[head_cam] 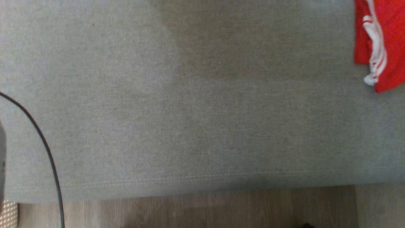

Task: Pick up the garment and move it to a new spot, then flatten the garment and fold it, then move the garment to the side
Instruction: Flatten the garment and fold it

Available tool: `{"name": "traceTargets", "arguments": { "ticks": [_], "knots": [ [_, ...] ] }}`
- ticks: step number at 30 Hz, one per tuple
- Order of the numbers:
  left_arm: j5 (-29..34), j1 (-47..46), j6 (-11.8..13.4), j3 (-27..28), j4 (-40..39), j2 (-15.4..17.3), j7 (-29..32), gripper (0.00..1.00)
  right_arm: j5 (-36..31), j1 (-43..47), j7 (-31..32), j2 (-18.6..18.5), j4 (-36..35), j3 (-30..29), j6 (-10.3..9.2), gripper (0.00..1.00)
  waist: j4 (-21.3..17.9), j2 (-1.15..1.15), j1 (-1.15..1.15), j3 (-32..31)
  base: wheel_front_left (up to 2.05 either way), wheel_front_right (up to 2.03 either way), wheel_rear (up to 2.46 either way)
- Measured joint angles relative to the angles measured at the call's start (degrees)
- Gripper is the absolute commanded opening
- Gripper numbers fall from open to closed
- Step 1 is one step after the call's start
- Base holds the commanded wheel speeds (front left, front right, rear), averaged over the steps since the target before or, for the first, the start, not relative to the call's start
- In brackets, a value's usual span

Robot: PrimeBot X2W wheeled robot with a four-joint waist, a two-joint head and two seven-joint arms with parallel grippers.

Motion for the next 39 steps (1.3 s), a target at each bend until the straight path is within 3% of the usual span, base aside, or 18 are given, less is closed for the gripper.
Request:
{"name": "traceTargets", "arguments": {
  "ticks": [4,8,18,23,33,39],
  "knots": [
    [0.96,0.49,-2.99,-0.69,5.91,-1.27,-3.28,0.0,-3.88,4.04,-1.36,3.65,3.79,-2.34,0.0,0.0,0.81,0.0,0.0,2.32,0.0,0.0,0.0],
    [1.62,3.91,-5.5,-4.56,10.05,-2.44,-3.6,0.0,-5.28,11.66,-1.6,4.1,7.79,-3.89,0.0,0.0,2.07,0.0,0.0,3.05,0.0,0.0,0.0],
    [1.74,24.51,-6.46,-9.85,14.24,-3.32,-10.46,0.0,-2.74,33.29,-1.75,5.1,6.65,-1.3,0.0,0.0,3.18,0.0,-0.01,-1.88,0.0,0.0,0.0],
    [1.85,34.83,-6.51,-13.99,13.82,-3.28,-10.83,0.0,0.12,43.17,-1.75,3.12,7.25,2.38,0.0,0.0,3.74,0.0,-0.01,-6.1,0.0,0.0,0.0],
    [3.24,46.91,-6.86,-18.91,12.04,-3.37,-13.78,0.0,5.92,49.07,-1.75,-1.81,11.04,10.03,0.0,0.0,4.26,0.0,-0.01,-15.65,0.0,0.0,0.0],
    [5.05,52.77,-6.39,-21.14,11.28,-3.89,-14.79,0.0,11.2,51.49,-1.66,-4.09,13.41,20.23,0.0,0.0,3.87,0.0,-0.01,-20.25,0.0,0.0,0.0]
  ]
}}
